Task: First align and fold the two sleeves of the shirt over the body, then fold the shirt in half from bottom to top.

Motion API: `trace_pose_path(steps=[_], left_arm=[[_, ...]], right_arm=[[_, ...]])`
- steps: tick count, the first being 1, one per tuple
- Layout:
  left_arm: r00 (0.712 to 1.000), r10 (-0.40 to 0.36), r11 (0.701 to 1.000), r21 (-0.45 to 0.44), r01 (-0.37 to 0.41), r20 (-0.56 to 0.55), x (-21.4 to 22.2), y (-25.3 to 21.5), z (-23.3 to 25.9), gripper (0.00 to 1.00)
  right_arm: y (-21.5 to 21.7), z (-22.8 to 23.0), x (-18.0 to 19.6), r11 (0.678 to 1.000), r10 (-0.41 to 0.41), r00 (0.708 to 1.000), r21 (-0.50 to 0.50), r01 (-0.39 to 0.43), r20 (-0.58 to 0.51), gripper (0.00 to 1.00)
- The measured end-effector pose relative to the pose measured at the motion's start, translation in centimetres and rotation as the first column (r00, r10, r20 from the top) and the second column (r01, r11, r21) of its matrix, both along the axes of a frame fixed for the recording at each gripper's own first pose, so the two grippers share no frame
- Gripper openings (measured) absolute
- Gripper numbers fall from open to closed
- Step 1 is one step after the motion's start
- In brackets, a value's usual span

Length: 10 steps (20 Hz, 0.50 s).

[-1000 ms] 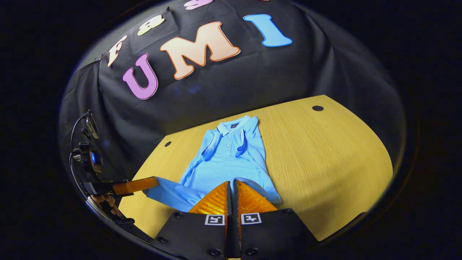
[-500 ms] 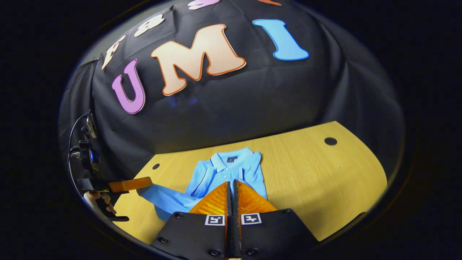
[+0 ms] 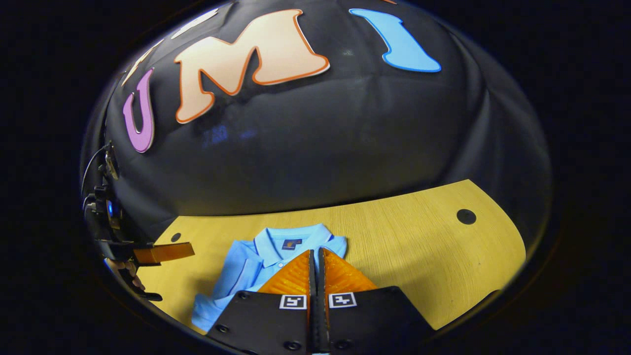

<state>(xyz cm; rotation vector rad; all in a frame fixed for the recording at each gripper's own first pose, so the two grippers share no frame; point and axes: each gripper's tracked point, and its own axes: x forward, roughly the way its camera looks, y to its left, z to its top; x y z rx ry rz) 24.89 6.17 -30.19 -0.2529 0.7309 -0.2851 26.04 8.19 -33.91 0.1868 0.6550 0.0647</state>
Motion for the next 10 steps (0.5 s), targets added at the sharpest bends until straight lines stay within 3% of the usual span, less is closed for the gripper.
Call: trace_pose_path(steps=[5, 6, 10], left_arm=[[0.998, 0.019, 1.0, 0.026, -0.018, -0.064, 0.8, -0.4, -5.1, 0.0], [0.997, 0.015, 0.999, 0.037, -0.013, -0.069, 0.8, -0.5, -5.6, 0.07], [0.998, 0.013, 0.999, 0.043, -0.01, -0.054, 0.1, -0.4, -4.9, 1.0]], right_arm=[[0.0, -4.1, 0.9, 0.999, -0.031, 0.998, -0.03, 0.03, -0.046, 0.02], [0.0, -4.3, 0.7, 0.999, -0.033, 0.998, -0.038, 0.031, -0.055, 0.04], [0.5, -4.7, 0.4, 0.999, -0.012, 0.998, -0.036, 0.009, -0.064, 0.25]])
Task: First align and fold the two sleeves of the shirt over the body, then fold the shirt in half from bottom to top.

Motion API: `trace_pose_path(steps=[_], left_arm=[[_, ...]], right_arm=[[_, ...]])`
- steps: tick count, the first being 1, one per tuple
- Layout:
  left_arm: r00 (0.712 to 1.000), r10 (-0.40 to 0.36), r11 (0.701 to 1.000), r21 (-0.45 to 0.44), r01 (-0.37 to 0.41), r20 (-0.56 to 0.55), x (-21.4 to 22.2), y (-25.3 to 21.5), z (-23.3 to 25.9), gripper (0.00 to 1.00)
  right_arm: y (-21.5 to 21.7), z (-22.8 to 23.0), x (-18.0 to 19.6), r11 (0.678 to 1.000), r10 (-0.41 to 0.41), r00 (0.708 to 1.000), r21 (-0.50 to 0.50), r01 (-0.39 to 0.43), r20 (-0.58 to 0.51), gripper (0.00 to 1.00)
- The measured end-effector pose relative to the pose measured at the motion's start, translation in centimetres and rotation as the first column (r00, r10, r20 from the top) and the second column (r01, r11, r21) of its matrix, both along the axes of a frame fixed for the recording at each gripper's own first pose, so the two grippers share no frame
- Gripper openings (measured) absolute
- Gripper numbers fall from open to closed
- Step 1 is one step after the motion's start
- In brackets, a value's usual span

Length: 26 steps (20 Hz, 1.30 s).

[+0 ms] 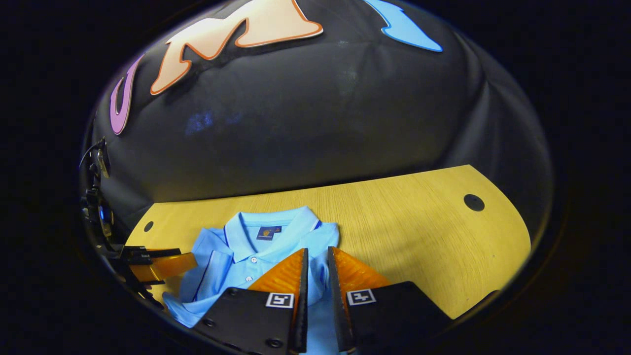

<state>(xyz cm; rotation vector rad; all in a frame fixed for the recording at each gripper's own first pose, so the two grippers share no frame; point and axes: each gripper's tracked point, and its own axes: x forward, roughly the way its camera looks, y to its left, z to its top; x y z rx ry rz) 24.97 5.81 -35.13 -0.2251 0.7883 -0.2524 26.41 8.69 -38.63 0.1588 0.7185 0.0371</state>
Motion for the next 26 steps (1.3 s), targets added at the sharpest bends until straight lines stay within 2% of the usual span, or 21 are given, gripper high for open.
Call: trace_pose_path(steps=[1, 5, 7, 8, 9, 12, 16, 17, 18, 21, 26], left_arm=[[1.0, 0.003, 1.0, 0.007, -0.003, 0.013, -0.4, 0.3, 0.5, 0.98], [0.997, 0.02, 0.999, 0.034, -0.023, 0.076, -2.1, 1.1, 3.3, 0.97], [0.992, 0.026, 0.999, 0.042, -0.031, 0.124, -3.6, 1.2, 5.6, 0.96], [0.988, 0.03, 0.998, 0.056, -0.039, 0.153, -4.5, 1.3, 6.8, 0.97], [0.983, 0.032, 0.997, 0.067, -0.044, 0.182, -5.6, 1.3, 8.3, 0.96], [0.961, 0.036, 0.995, 0.08, -0.061, 0.275, -9.4, 0.6, 13.1, 0.96], [0.916, 0.039, 0.991, 0.099, -0.086, 0.4, -15.5, -0.4, 19.9, 0.96], [0.903, 0.035, 0.99, 0.11, -0.091, 0.428, -16.9, -0.6, 21.3, 0.96], [0.89, 0.035, 0.987, 0.122, -0.101, 0.454, -18.5, -0.7, 22.5, 0.96], [0.855, 0.039, 0.981, 0.141, -0.13, 0.516, -22.8, -1.3, 25.6, 0.95], [0.845, 0.014, 0.983, 0.148, -0.109, 0.535, -28.7, -3.4, 27.4, 0.95]], right_arm=[[0.4, 0.5, -0.5, 1.0, 0.013, 1.0, 0.004, -0.013, 0.0, 0.24], [0.5, 4.3, -2.2, 0.998, 0.047, 0.995, -0.053, -0.042, 0.092, 1.0], [0.5, 7.4, -4.1, 0.997, 0.057, 0.986, -0.065, -0.048, 0.155, 0.99], [0.5, 9.2, -5.3, 0.997, 0.06, 0.98, -0.066, -0.049, 0.191, 0.94], [0.3, 11.2, -6.6, 0.996, 0.063, 0.972, -0.072, -0.048, 0.228, 0.98], [0.1, 17.8, -11.2, 0.995, 0.086, 0.93, -0.082, -0.06, 0.358, 0.98], [-0.1, 25.4, -18.4, 0.994, 0.102, 0.872, -0.078, -0.074, 0.478, 0.98], [-0.2, 27.0, -20.1, 0.994, 0.105, 0.858, -0.074, -0.078, 0.502, 0.94], [-0.2, 28.4, -21.7, 0.994, 0.109, 0.846, -0.071, -0.084, 0.522, 0.97], [-0.1, 31.2, -26.4, 0.993, 0.115, 0.816, -0.063, -0.097, 0.567, 0.97], [0.3, 32.6, -32.6, 0.993, 0.115, 0.813, -0.035, -0.116, 0.57, 0.97]])
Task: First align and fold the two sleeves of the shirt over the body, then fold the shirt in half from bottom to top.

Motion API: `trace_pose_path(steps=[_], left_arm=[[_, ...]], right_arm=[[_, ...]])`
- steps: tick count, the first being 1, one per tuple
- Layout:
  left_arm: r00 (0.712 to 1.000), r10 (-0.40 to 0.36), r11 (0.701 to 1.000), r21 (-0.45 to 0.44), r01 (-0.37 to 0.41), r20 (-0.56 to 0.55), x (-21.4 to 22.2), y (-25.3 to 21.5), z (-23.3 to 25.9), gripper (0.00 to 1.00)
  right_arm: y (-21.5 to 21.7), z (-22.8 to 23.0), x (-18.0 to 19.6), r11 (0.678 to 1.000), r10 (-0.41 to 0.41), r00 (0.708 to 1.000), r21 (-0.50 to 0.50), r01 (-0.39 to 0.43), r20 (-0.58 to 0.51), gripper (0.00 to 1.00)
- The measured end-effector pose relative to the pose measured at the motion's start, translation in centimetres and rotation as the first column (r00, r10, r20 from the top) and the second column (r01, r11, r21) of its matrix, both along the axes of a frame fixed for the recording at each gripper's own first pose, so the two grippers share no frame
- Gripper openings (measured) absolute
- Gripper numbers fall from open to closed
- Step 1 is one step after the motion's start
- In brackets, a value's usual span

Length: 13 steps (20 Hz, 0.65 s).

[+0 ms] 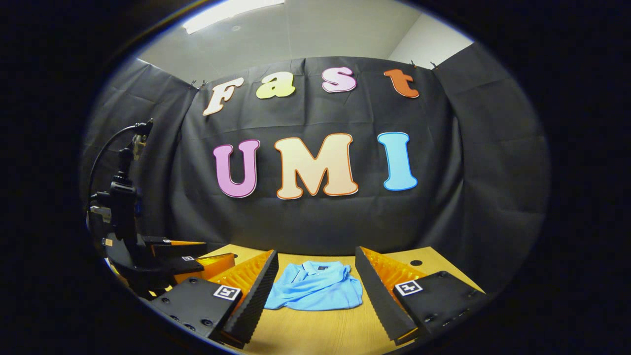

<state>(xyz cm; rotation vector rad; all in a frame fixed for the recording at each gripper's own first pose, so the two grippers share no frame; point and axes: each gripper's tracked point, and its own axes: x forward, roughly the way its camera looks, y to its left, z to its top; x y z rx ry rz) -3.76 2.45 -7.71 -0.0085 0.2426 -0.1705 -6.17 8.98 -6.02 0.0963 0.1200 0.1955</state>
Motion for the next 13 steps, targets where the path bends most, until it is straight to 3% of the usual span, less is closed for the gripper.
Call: trace_pose_path(steps=[3, 6, 13], left_arm=[[1.0, -0.008, 1.0, 0.005, 0.008, 0.029, -1.8, -0.8, 1.4, 0.95], [0.999, -0.018, 1.0, -0.002, 0.018, 0.026, -2.8, -1.4, 1.8, 0.95], [0.999, -0.022, 1.0, 0.002, 0.022, 0.04, -2.1, -2.0, 3.4, 0.96]], right_arm=[[-0.3, 0.9, -1.6, 1.0, 0.001, 1.0, -0.014, -0.001, 0.014, 0.94], [-1.0, 2.0, -2.1, 1.0, -0.013, 1.0, -0.002, 0.013, 0.028, 0.97], [-2.1, 3.7, -1.8, 1.0, -0.023, 0.999, -0.001, 0.023, 0.047, 0.97]])
